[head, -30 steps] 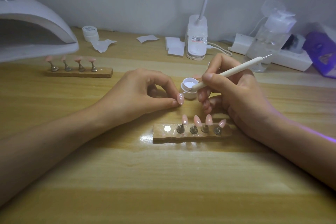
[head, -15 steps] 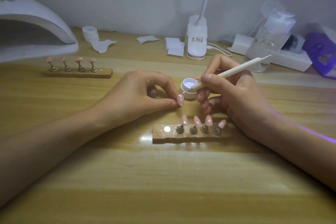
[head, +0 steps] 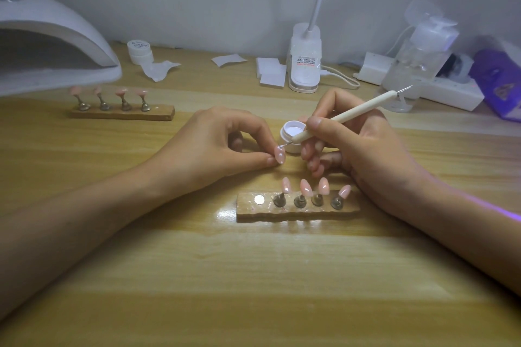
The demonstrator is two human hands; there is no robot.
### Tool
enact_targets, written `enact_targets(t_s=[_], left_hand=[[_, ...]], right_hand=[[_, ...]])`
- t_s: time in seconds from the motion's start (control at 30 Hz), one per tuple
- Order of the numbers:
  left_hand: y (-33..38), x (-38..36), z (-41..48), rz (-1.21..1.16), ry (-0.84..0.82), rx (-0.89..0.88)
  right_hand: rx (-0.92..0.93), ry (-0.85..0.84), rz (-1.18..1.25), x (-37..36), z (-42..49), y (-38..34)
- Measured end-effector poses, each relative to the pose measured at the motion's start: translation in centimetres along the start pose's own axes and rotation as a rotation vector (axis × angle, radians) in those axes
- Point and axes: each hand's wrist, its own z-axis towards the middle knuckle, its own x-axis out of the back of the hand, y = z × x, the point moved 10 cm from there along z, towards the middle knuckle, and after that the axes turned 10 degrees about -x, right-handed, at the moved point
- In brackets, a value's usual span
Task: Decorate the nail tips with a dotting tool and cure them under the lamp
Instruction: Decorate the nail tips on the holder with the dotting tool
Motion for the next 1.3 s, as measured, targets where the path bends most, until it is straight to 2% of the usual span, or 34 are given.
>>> enact_targets(t_s=[0.53,1.3], left_hand=[[-0.1,0.0,0.0,-0.010,-0.001,-0.002],[0.0,0.0,0.2,0.008,0.008,-0.031]], right_hand=[[0.001,0.002,-0.009,0.0,0.0,0.1],[0.114,0.008,0.094,0.4,-0.4,-1.5]])
